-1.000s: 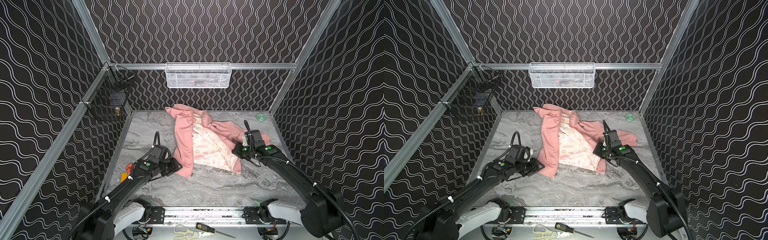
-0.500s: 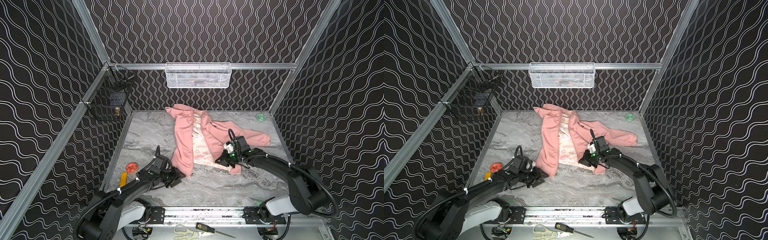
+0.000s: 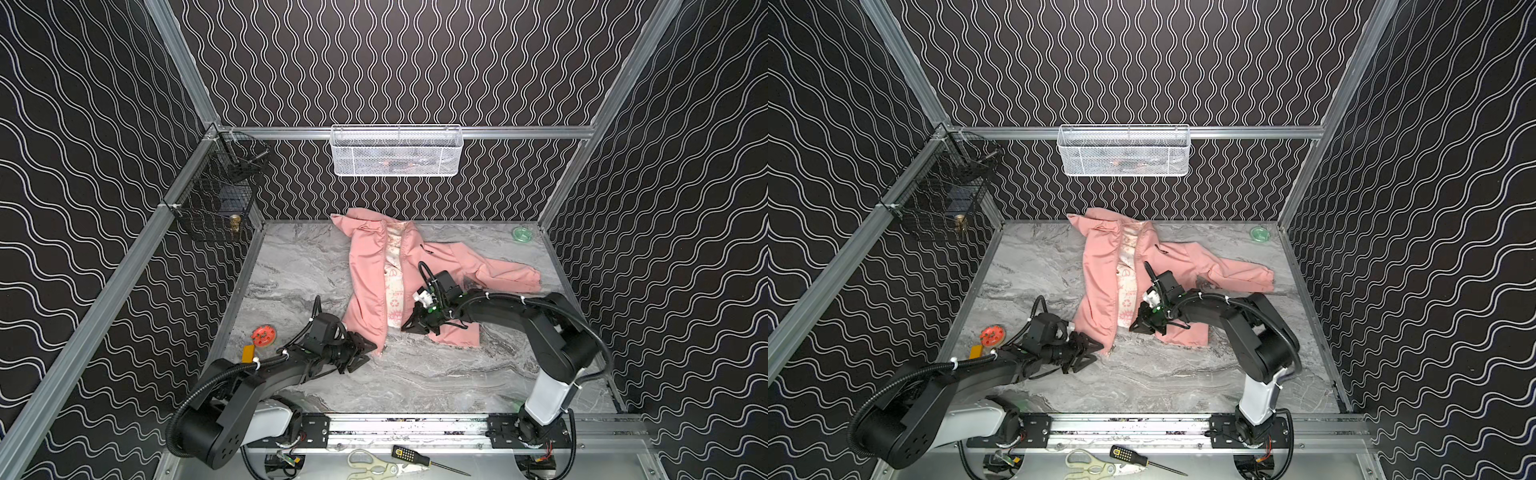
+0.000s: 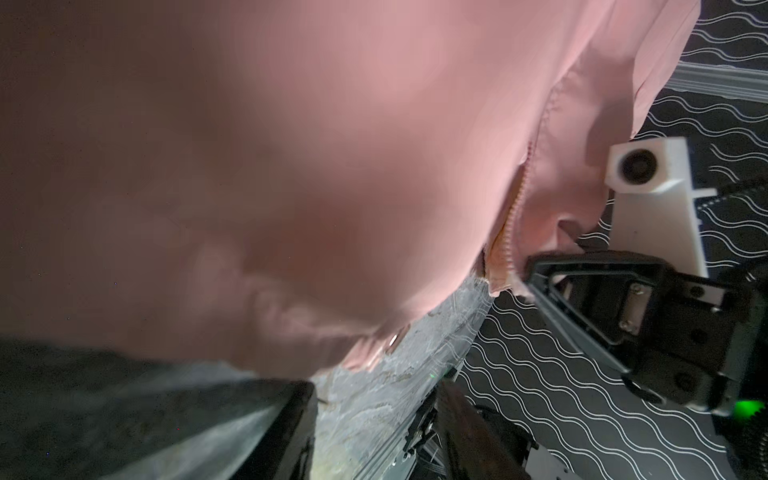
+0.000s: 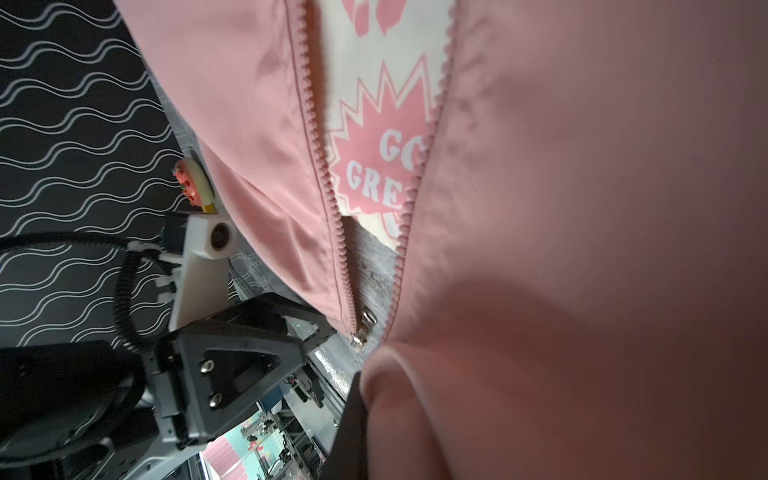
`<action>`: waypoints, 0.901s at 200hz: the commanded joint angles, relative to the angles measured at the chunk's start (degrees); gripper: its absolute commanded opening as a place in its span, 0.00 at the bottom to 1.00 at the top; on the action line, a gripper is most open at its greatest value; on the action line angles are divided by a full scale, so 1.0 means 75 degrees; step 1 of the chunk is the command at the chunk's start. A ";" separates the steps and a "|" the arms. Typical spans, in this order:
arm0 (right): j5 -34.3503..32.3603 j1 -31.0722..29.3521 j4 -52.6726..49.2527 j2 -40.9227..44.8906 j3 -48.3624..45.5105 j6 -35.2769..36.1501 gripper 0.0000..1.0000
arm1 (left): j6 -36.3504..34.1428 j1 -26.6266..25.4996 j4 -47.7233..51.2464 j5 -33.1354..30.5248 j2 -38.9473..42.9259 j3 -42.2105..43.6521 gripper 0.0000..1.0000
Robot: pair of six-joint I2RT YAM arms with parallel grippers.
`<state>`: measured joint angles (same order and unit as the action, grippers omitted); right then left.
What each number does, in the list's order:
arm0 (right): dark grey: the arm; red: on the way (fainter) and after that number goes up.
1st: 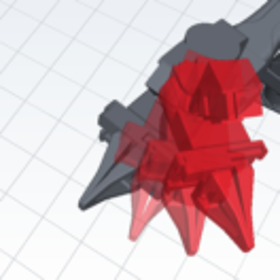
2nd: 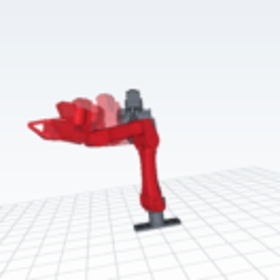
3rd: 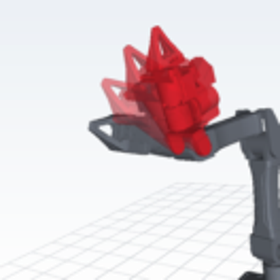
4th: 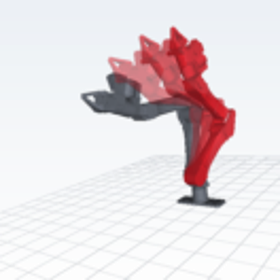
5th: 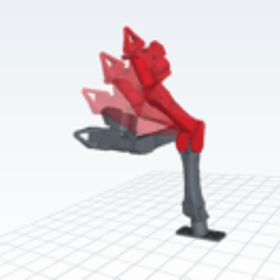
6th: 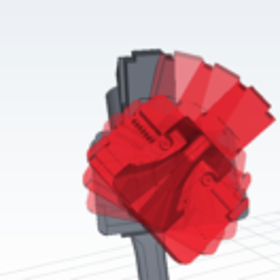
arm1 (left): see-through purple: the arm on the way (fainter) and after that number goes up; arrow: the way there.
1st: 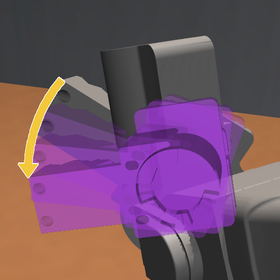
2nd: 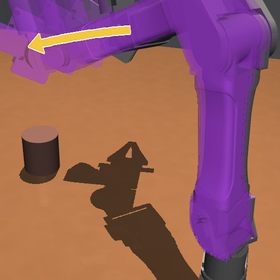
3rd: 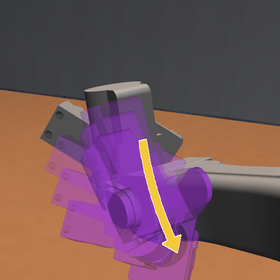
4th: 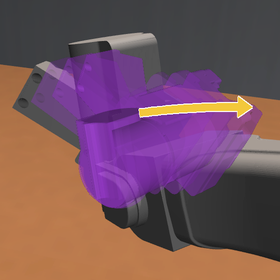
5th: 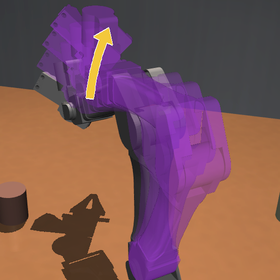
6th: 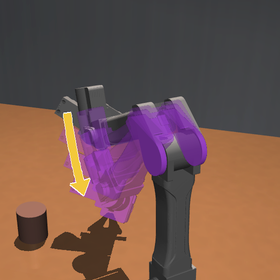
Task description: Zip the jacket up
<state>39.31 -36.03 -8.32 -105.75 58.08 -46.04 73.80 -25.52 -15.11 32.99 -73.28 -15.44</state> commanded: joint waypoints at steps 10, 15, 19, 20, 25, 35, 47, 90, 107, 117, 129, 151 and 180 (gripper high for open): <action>0.0114 -0.0321 -0.0038 -0.0786 0.0608 0.0073 0.00 | 0.0170 0.0014 -0.0057 -0.0424 -0.0109 0.0005 0.52; 0.0114 -0.0356 -0.0029 -0.0907 0.0676 0.0060 0.00 | 0.0199 0.0006 -0.0102 -0.0443 -0.0109 0.0027 0.52; 0.0131 -0.0379 -0.0001 -0.0967 0.0709 0.0051 0.00 | 0.0241 0.0004 -0.0153 -0.0455 -0.0109 0.0053 0.52; 0.0134 -0.0377 -0.0003 -0.0992 0.0719 0.0048 0.00 | 0.0251 0.0004 -0.0164 -0.0453 -0.0109 0.0054 0.52; 0.0158 -0.0422 0.0033 -0.1065 0.0772 0.0027 0.00 | 0.0294 0.0006 -0.0228 -0.0469 -0.0120 0.0092 0.52; 0.0179 -0.0472 0.0075 -0.1231 0.0853 -0.0002 0.00 | 0.0352 0.0013 -0.0331 -0.0495 -0.0140 0.0142 0.52; 0.0205 -0.0537 0.0086 -0.1356 0.0915 -0.0045 0.00 | 0.0396 0.0013 -0.0405 -0.0530 -0.0161 0.0161 0.52; 0.0406 -0.0563 0.0655 -0.1448 0.0604 -0.0375 0.00 | 0.0461 0.0004 -0.0794 -0.0488 -0.0547 0.0132 0.52; 0.0595 -0.0597 0.0945 -0.1543 0.0589 -0.0483 0.00 | 0.0472 0.0007 -0.0913 -0.0450 -0.0678 0.0092 0.52; 0.0749 -0.0608 0.1233 -0.1579 0.0524 -0.0586 0.00 | 0.0472 0.0006 -0.0983 -0.0429 -0.0735 0.0057 0.52; 0.0950 -0.0610 0.1675 -0.1553 0.0398 -0.0754 0.00 | 0.0454 0.0010 -0.1037 -0.0415 -0.0779 -0.0011 0.53; 0.1285 -0.0610 0.2406 -0.1457 0.0198 -0.1036 0.00 | 0.0484 0.0005 -0.1149 -0.0423 -0.0774 -0.0007 0.54; 0.1771 -0.0613 0.3229 -0.1412 0.0064 -0.1393 0.00 | 0.0657 0.0010 -0.1469 -0.0481 -0.0765 0.0128 0.55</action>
<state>48.40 -40.47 7.79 -116.95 59.27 -53.21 76.73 -25.50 -26.11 31.68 -78.81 -15.31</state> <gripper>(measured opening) 0.053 0.548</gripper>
